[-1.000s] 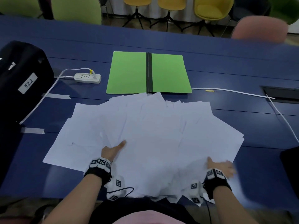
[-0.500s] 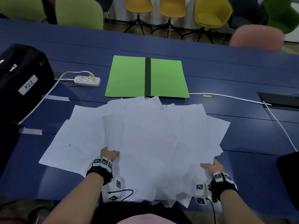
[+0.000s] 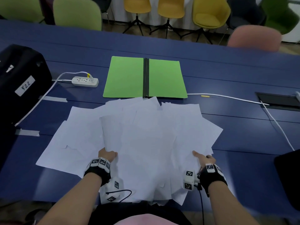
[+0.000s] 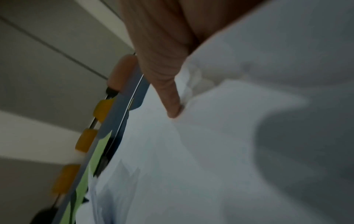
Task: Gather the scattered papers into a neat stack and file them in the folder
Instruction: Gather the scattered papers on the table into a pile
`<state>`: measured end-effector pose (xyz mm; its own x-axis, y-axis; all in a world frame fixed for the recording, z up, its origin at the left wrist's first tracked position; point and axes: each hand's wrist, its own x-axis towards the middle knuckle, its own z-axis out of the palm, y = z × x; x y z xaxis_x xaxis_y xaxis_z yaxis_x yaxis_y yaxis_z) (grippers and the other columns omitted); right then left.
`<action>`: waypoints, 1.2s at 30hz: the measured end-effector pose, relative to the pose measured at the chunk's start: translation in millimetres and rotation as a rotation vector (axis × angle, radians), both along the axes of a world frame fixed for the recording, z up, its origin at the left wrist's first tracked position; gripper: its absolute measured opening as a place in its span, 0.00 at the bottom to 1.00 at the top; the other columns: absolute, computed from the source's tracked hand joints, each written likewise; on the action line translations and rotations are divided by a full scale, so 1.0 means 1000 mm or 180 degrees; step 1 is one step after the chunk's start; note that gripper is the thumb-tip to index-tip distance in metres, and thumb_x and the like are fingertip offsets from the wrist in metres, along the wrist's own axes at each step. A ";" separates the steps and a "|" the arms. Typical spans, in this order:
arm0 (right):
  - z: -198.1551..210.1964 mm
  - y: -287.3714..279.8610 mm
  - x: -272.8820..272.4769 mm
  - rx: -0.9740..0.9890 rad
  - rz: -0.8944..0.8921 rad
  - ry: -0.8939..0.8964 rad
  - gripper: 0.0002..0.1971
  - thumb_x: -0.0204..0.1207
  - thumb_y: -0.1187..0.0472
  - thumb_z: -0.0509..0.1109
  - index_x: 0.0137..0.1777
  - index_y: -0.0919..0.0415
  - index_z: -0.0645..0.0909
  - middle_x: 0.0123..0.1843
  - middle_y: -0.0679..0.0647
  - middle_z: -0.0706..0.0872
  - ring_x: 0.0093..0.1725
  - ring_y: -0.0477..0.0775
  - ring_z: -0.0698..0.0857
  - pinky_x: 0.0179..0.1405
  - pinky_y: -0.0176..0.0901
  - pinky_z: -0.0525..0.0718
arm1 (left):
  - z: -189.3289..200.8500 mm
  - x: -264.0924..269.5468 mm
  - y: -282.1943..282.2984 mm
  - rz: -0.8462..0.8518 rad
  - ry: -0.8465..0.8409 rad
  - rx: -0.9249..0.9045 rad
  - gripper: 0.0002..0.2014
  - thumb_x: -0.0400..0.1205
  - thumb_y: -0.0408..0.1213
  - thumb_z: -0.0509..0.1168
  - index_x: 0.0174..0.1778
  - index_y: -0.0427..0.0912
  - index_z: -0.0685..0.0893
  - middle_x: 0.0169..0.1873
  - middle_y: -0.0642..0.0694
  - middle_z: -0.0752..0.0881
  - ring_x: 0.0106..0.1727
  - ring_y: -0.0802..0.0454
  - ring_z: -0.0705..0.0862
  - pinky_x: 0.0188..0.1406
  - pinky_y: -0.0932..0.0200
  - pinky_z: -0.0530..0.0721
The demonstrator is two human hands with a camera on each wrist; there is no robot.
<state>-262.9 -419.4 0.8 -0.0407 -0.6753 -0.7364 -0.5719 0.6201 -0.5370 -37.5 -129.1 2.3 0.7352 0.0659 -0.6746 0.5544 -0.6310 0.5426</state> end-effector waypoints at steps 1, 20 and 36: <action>-0.011 -0.003 -0.005 -0.0003 -0.0001 -0.0137 0.56 0.51 0.50 0.87 0.79 0.60 0.62 0.74 0.60 0.76 0.67 0.65 0.80 0.69 0.59 0.76 | -0.001 0.001 0.001 0.0010 0.0009 -0.0010 0.17 0.80 0.23 0.64 0.64 0.23 0.77 0.65 0.29 0.81 0.67 0.34 0.79 0.55 0.56 0.76; 0.005 0.006 -0.003 -0.0546 0.0668 0.0194 0.30 0.78 0.67 0.67 0.78 0.74 0.63 0.71 0.67 0.76 0.63 0.66 0.81 0.62 0.53 0.78 | -0.005 0.003 0.002 -0.0113 0.0054 0.0017 0.14 0.80 0.24 0.63 0.62 0.26 0.79 0.60 0.31 0.83 0.60 0.37 0.81 0.51 0.61 0.74; 0.030 -0.006 -0.008 -0.1122 0.0743 0.0640 0.20 0.77 0.74 0.62 0.70 0.76 0.74 0.69 0.72 0.79 0.68 0.72 0.79 0.68 0.54 0.75 | -0.002 0.003 0.001 -0.0184 0.0071 0.0124 0.17 0.80 0.26 0.63 0.64 0.24 0.77 0.64 0.31 0.83 0.65 0.36 0.81 0.52 0.59 0.74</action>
